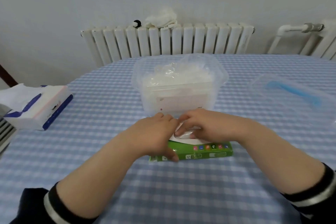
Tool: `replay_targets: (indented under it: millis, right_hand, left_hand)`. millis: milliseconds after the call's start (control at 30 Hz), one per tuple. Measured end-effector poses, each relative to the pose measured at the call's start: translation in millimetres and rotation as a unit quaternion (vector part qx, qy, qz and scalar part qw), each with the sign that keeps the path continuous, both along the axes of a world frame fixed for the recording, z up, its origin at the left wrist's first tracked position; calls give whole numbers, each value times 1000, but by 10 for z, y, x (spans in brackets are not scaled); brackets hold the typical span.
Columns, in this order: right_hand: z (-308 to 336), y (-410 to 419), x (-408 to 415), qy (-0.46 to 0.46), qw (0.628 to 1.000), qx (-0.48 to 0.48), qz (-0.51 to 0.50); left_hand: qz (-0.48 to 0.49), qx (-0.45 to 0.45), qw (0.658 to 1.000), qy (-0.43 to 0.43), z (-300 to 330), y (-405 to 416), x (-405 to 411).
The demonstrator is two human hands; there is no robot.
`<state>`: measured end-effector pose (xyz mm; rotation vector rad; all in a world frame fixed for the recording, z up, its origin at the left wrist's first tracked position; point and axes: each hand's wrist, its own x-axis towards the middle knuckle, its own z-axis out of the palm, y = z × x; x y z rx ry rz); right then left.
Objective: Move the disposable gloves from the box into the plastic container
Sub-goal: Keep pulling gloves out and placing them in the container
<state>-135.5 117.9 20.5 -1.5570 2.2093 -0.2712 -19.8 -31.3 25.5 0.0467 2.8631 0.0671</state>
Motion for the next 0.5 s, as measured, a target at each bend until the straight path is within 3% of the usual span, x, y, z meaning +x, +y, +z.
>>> replay_targets:
  millis: [267, 500]
  right_hand:
    - [-184, -101, 74, 132, 984, -118, -19]
    - [-32, 9, 27, 24, 995, -93, -26]
  left_hand:
    - [-4, 21, 1000, -19, 8, -56, -30]
    - [-15, 49, 999, -15, 9, -92, -26]
